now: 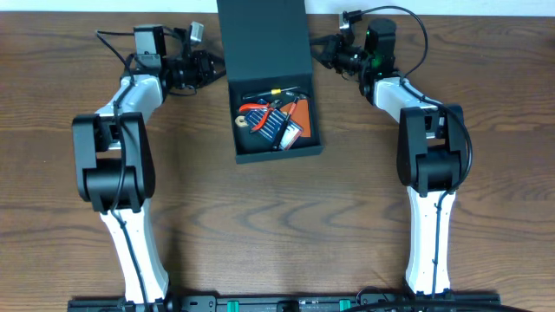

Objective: Pack container
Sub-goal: 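Swing the lid forward with both grippers to close the box, then move both grippers to the closed box's left and right sides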

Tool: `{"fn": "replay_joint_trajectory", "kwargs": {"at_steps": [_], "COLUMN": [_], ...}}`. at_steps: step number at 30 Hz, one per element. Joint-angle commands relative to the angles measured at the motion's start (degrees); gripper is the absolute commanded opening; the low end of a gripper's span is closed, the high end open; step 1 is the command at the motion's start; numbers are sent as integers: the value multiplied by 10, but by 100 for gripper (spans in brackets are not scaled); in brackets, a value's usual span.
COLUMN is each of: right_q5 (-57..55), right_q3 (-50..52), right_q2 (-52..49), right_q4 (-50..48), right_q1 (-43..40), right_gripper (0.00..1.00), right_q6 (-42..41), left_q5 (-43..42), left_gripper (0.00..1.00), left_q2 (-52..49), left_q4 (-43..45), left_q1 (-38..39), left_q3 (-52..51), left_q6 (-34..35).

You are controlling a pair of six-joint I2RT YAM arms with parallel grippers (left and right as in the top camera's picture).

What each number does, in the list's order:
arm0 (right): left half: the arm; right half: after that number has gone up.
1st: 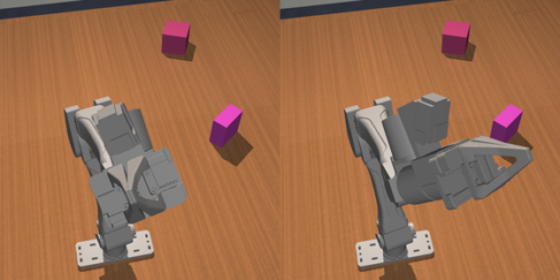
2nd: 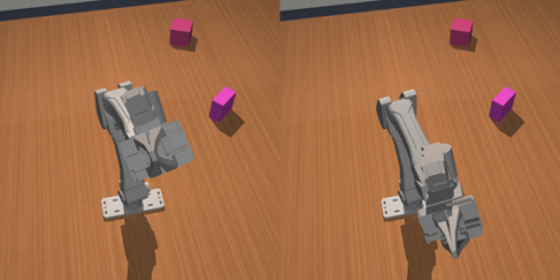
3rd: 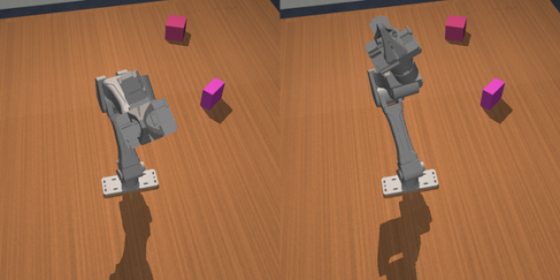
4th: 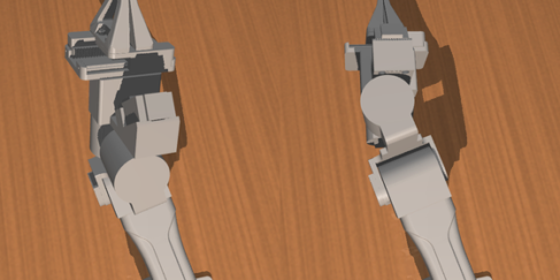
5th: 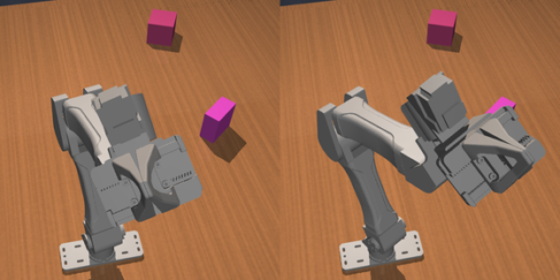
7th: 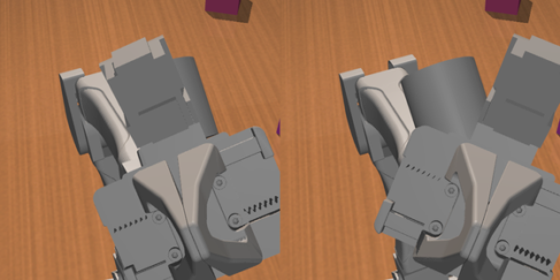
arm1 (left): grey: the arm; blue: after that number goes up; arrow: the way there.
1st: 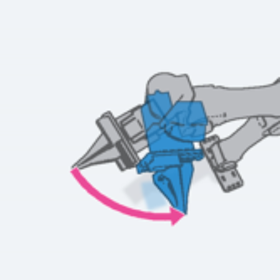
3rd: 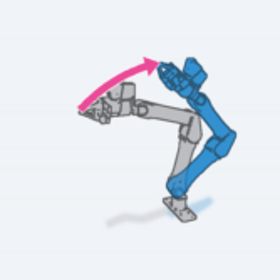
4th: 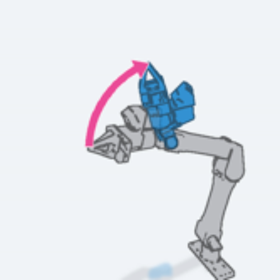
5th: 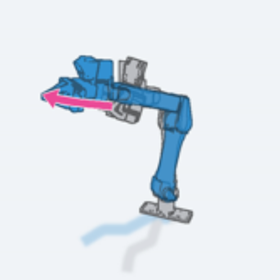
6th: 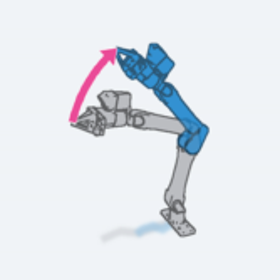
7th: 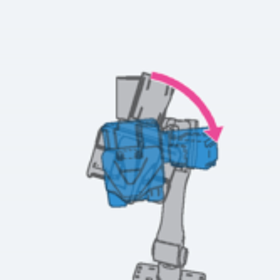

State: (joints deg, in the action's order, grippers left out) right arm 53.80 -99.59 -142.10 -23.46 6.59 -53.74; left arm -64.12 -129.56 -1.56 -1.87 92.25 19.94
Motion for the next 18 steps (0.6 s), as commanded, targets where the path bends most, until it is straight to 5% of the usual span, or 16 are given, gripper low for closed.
{"fn": "replay_joint_trajectory", "kwargs": {"at_steps": [1, 11, 18], "right_q5": [41, 40, 51], "right_q3": [-5, -5, -5], "right_q2": [37, 110, 144], "right_q4": [-3, 107, 167], "right_q1": [7, 16, 22], "right_gripper": [2, 2, 2], "right_q6": [-19, 64, 104], "left_q5": [-38, 68, 74], "left_gripper": [6, 6, 6], "left_q2": [88, 209, 213], "left_q4": [-7, -212, -290], "left_q1": [4, 23, 30], "left_q3": [6, 6, 6], "left_q6": [3, -152, -166]}}
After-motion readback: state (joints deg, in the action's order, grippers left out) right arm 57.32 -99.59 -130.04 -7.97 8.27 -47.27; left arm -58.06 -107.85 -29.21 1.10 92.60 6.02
